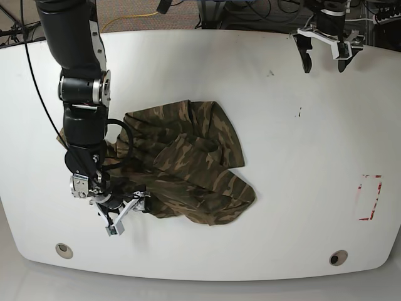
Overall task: Fold the T-shirt properly
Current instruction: 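Lower the right gripper onto the shirt edge and pinch it, then move the left gripper to the shirt and grasp another edge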
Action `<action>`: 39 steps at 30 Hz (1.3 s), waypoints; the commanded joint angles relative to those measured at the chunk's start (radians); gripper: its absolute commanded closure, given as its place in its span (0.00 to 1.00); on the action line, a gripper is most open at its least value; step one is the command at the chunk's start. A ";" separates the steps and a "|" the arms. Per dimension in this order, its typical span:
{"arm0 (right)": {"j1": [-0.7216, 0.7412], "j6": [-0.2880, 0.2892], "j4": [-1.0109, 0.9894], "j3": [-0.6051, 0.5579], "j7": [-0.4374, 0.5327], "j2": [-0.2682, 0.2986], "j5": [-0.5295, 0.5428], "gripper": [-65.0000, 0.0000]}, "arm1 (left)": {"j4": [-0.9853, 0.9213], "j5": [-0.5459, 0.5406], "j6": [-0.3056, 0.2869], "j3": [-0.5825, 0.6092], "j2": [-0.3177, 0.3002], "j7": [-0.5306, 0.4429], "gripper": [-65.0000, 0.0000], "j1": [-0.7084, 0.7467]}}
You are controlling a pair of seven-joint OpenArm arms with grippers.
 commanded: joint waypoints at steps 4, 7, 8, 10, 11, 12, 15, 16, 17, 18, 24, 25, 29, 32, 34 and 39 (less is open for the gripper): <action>0.083 -0.008 -0.145 -0.059 0.155 0.021 0.009 0.30 | 0.015 0.000 0.002 -0.003 -0.004 -0.013 0.20 -0.008; 0.086 -0.016 -0.202 -0.104 0.216 0.020 0.009 0.30 | 0.015 0.000 0.002 -0.006 -0.004 0.012 0.20 -0.016; 0.084 -0.024 -0.213 -0.116 0.236 0.020 0.009 0.30 | 0.017 0.000 0.002 -0.006 -0.004 0.015 0.20 -0.017; 0.081 -0.057 -0.242 -0.138 0.276 0.020 0.009 0.30 | 0.018 0.000 0.002 -0.008 -0.004 0.015 0.20 -0.025; 0.081 -0.065 -0.250 -0.145 0.280 0.020 0.009 0.30 | 0.018 0.000 0.002 -0.008 -0.004 0.016 0.20 -0.031; 0.080 -0.068 -0.253 -0.151 0.280 0.020 0.009 0.30 | 0.018 0.000 0.002 -0.009 -0.004 0.016 0.20 -0.037; 0.077 -0.068 -0.254 -0.157 0.277 0.012 0.009 0.30 | 0.015 0.000 0.002 -0.009 -0.006 0.016 0.20 -0.045; 0.074 -0.070 -0.256 -0.157 0.276 0.011 0.009 0.30 | 0.015 0.000 0.002 -0.009 -0.006 0.016 0.20 -0.048; 0.069 -0.070 -0.256 -0.159 0.276 0.011 0.009 0.30 | 0.015 0.000 0.002 -0.006 -0.006 0.016 0.20 -0.053; 0.066 -0.071 -0.256 -0.159 0.274 0.006 0.009 0.32 | 0.015 0.000 0.002 -0.005 -0.006 0.016 0.20 -0.060; 0.048 -0.071 -0.253 -0.154 0.241 -0.022 0.009 0.81 | 0.017 0.000 0.002 -0.008 -0.006 0.018 0.20 -0.086; 0.040 -0.071 -0.239 -0.154 0.224 -0.022 0.016 0.93 | 0.017 0.000 0.002 -0.008 -0.006 0.018 0.20 -0.088; -0.035 -0.071 -0.090 -0.151 0.112 -0.022 0.017 1.00 | 0.017 0.000 0.002 -0.008 -0.006 0.018 0.20 -0.100; -0.163 -0.073 0.158 -0.104 -0.014 -0.022 0.012 1.00 | 0.015 0.000 0.002 -0.008 -0.007 0.018 0.20 -0.102; -0.264 -0.103 0.350 -0.044 -0.106 -0.023 0.011 1.00 | 0.014 0.000 0.002 -0.003 -0.024 0.018 0.20 -0.103; -0.443 -0.186 0.669 0.014 -0.246 -0.026 0.017 1.00 | 0.012 0.000 0.002 0.043 -0.062 0.056 0.20 -0.134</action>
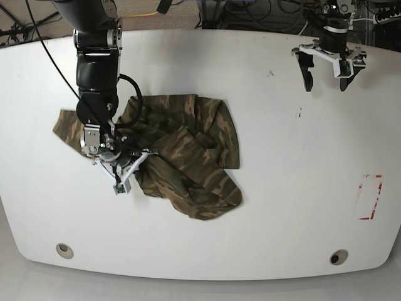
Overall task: Fold the T-shirt properly
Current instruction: 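Move the left gripper to the shirt and grasp another edge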
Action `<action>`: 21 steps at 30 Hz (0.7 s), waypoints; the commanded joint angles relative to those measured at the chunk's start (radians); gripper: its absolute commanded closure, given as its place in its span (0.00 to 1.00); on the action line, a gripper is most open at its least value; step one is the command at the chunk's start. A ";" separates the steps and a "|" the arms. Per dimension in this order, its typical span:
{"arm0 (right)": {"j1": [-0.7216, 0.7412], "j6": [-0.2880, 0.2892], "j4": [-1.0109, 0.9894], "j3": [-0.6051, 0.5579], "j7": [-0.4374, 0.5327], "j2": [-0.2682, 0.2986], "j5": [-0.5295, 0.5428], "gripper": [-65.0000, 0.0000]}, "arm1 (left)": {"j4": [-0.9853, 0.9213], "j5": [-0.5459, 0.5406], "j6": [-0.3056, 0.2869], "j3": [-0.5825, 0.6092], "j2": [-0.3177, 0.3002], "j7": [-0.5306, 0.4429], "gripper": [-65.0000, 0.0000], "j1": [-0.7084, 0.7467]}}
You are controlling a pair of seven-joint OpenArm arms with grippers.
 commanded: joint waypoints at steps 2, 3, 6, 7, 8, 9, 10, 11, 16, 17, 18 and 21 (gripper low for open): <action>-0.088 -0.016 0.203 0.025 -0.037 0.007 0.003 1.00 | 0.018 -0.002 -0.006 0.019 -0.021 0.053 0.20 -0.017; -0.128 -0.016 0.260 0.034 -0.057 0.005 0.003 1.00 | 0.018 -0.002 -0.006 0.029 -0.024 0.085 0.20 -0.038; -0.217 -0.016 0.381 0.065 -0.100 -0.028 0.002 1.00 | 0.018 -0.002 -0.006 0.035 -0.024 0.158 0.20 -0.095; -0.249 -0.016 0.424 0.079 -0.118 -0.038 0.002 1.00 | 0.018 -0.002 -0.006 0.035 -0.023 0.180 0.20 -0.109; -0.284 -0.013 0.473 0.096 -0.132 -0.048 0.002 1.00 | 0.018 -0.002 -0.006 0.035 -0.023 0.208 0.20 -0.127; -0.301 -0.013 0.495 0.099 -0.137 -0.051 0.002 1.00 | 0.018 -0.002 -0.006 0.035 -0.023 0.221 0.20 -0.135; -0.315 -0.013 0.512 0.100 -0.140 -0.054 0.002 1.00 | 0.018 -0.002 -0.006 0.035 -0.023 0.235 0.20 -0.146; -0.323 -0.012 0.530 0.100 -0.140 -0.054 0.002 0.99 | 0.018 -0.002 -0.006 0.035 -0.021 0.251 0.20 -0.160; -0.316 -0.009 0.538 0.126 -0.141 -0.048 0.003 0.63 | 0.018 -0.002 -0.006 0.035 -0.026 0.270 0.20 -0.195; -0.301 -0.007 0.538 0.146 -0.141 -0.053 0.003 0.52 | 0.018 -0.002 -0.006 0.035 -0.026 0.270 0.20 -0.203; -0.289 -0.007 0.536 0.160 -0.141 -0.053 0.003 0.44 | 0.018 -0.002 -0.006 0.035 -0.026 0.274 0.20 -0.209; -0.255 0.013 0.503 0.186 -0.140 -0.050 0.014 0.36 | 0.018 -0.002 -0.006 0.035 -0.026 0.293 0.20 -0.218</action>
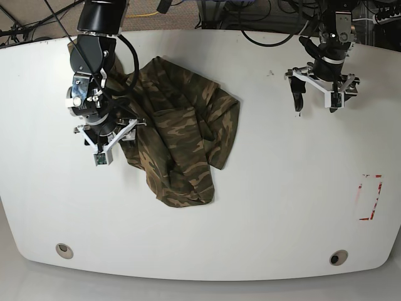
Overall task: Fold the T-shirt properly
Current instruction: 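Move the left gripper to the shirt and grasp another edge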
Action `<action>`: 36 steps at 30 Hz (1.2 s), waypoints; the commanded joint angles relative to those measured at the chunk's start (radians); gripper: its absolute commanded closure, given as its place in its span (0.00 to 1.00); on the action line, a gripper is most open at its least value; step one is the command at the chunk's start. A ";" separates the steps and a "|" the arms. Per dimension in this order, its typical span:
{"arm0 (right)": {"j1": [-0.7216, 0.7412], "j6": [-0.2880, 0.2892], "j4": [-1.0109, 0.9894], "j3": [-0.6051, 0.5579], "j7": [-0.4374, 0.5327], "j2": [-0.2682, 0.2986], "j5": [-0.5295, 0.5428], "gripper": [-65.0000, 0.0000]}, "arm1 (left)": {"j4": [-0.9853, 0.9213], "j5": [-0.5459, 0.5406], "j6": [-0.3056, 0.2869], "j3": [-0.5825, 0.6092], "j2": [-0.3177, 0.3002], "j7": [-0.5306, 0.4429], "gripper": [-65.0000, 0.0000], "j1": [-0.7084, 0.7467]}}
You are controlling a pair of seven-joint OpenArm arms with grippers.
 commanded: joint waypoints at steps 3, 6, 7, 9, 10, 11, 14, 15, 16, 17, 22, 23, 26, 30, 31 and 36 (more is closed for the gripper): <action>0.100 0.085 -0.093 0.045 0.023 0.015 0.052 0.40 | 0.019 -0.001 0.002 -0.003 -0.008 0.009 0.20 -0.018; 0.169 0.150 -0.216 0.101 0.022 0.024 0.086 0.41 | 0.021 -0.001 0.002 -0.003 -0.008 0.021 0.20 -0.016; 0.181 0.168 -0.241 0.107 0.022 0.029 0.098 0.41 | 0.021 -0.001 0.002 -0.003 -0.008 0.021 0.20 -0.016; 0.207 0.208 -0.302 0.116 0.022 0.037 0.132 0.42 | 0.021 -0.001 0.002 -0.003 -0.008 0.021 0.20 -0.016; 0.216 0.217 -0.320 0.114 0.022 0.041 0.146 0.42 | 0.021 -0.001 0.002 -0.003 -0.008 0.021 0.20 -0.016; 0.224 0.222 -0.336 0.114 0.022 0.044 0.158 0.42 | 0.021 -0.001 0.002 -0.003 -0.008 0.021 0.20 -0.016; 0.236 0.225 -0.382 0.110 0.022 0.049 0.189 0.42 | 0.021 -0.001 0.002 -0.003 -0.008 0.021 0.20 -0.015; 0.238 0.225 -0.391 0.108 0.022 0.049 0.192 0.42 | 0.021 -0.001 0.002 -0.003 -0.008 0.021 0.20 -0.015; 0.241 0.225 -0.405 0.108 0.023 0.047 0.194 0.42 | 0.021 -0.001 0.002 -0.003 -0.008 0.021 0.20 -0.015; 0.244 0.225 -0.416 0.108 0.025 0.046 0.187 0.42 | 0.021 -0.001 0.002 -0.003 -0.008 0.021 0.20 -0.015; 0.250 0.225 -0.483 0.105 0.058 0.041 0.189 0.42 | 0.021 -0.001 0.001 0.001 -0.005 0.021 0.20 -0.021; 0.250 0.222 -0.492 0.094 0.068 0.041 0.189 0.42 | 0.021 -0.001 0.001 0.012 -0.005 0.021 0.20 -0.021; 0.250 0.219 -0.512 0.065 0.095 0.041 0.187 0.47 | 0.021 -0.001 0.001 0.063 -0.015 0.021 0.20 -0.022; 0.250 0.219 -0.518 0.065 0.100 0.041 0.187 0.79 | 0.021 -0.001 0.001 0.162 -0.049 0.021 0.20 -0.041; 0.250 0.219 -0.518 0.065 0.100 0.041 0.187 0.89 | 0.019 -0.003 0.001 0.190 -0.054 0.022 0.20 -0.058; 0.255 0.223 -0.514 0.064 0.100 0.046 0.187 1.00 | -0.018 -0.001 0.001 0.256 -0.028 0.091 0.20 -0.145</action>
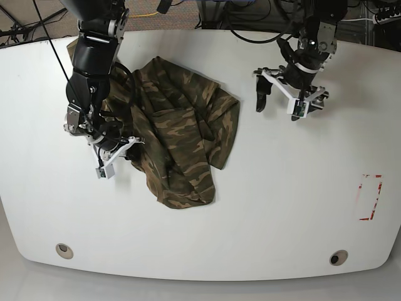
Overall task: Fold the T-shirt properly
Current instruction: 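Move the left gripper to the shirt and grasp another edge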
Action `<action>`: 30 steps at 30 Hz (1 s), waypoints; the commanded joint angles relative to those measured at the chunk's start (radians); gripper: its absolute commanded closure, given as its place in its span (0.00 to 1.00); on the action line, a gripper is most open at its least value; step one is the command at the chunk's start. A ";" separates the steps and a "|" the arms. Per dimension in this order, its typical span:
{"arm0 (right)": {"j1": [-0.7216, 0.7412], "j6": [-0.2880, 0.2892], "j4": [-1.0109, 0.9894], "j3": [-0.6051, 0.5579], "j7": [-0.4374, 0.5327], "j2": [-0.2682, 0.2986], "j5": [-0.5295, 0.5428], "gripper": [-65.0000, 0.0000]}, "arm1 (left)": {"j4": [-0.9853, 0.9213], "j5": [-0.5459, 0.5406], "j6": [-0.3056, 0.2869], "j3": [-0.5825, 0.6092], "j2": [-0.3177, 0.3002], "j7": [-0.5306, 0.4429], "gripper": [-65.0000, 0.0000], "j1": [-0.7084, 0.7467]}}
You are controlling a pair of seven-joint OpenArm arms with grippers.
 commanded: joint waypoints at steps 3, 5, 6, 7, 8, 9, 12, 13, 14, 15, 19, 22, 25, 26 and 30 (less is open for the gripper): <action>0.020 0.007 0.014 -0.001 0.000 0.013 0.000 1.00 | -0.070 0.002 0.007 0.000 0.065 0.079 0.20 -0.123; 0.020 0.007 0.023 -0.001 0.000 0.015 0.000 1.00 | -0.114 -0.001 0.007 0.006 0.090 0.138 0.20 -0.183; 0.020 0.007 0.031 0.001 0.000 0.015 0.000 1.00 | -0.134 -0.001 0.007 0.017 0.097 0.158 0.20 -0.206; 0.020 0.007 0.036 0.001 0.000 0.015 0.000 1.00 | -0.152 -0.001 0.007 0.028 0.102 0.168 0.20 -0.228; 0.020 0.007 0.039 0.001 0.000 0.015 0.000 1.00 | -0.185 -0.001 0.007 0.044 0.111 0.174 0.20 -0.261; 0.020 0.007 0.043 0.001 0.000 0.015 0.000 1.00 | -0.209 -0.001 0.007 0.057 0.119 0.174 0.20 -0.281; 0.020 0.002 0.062 0.001 -0.003 0.012 0.000 1.00 | -0.280 0.001 0.007 0.092 0.126 0.174 0.20 -0.335; 0.020 0.002 0.062 0.001 -0.003 0.012 0.000 1.00 | -0.307 0.001 0.007 0.104 0.126 0.174 0.20 -0.352; 0.020 0.002 0.062 0.001 -0.003 0.012 0.000 1.00 | -0.330 0.001 0.007 0.113 0.128 0.174 0.20 -0.370; 0.021 0.002 0.062 0.001 -0.003 0.010 0.000 1.00 | -0.346 0.001 0.007 0.123 0.133 0.174 0.20 -0.383; 0.021 0.002 0.062 0.001 -0.003 0.010 0.002 1.00 | -0.424 0.001 0.007 0.132 0.160 0.174 0.20 -0.444; 0.021 0.002 0.062 0.001 -0.003 0.012 0.000 1.00 | -0.482 -0.002 0.006 0.140 0.166 0.173 0.20 -0.489; 0.021 0.002 0.062 0.002 -0.003 0.013 0.002 1.00 | -0.536 -0.004 -0.034 0.161 0.199 0.173 0.20 -0.536; 0.021 0.002 0.062 0.004 -0.003 0.015 0.003 1.00 | -0.553 -0.002 -0.056 0.163 0.205 0.173 0.20 -0.547; 0.020 0.002 0.063 0.005 -0.003 0.015 0.000 1.00 | -0.633 -0.001 -0.074 0.159 0.241 0.170 0.20 -0.587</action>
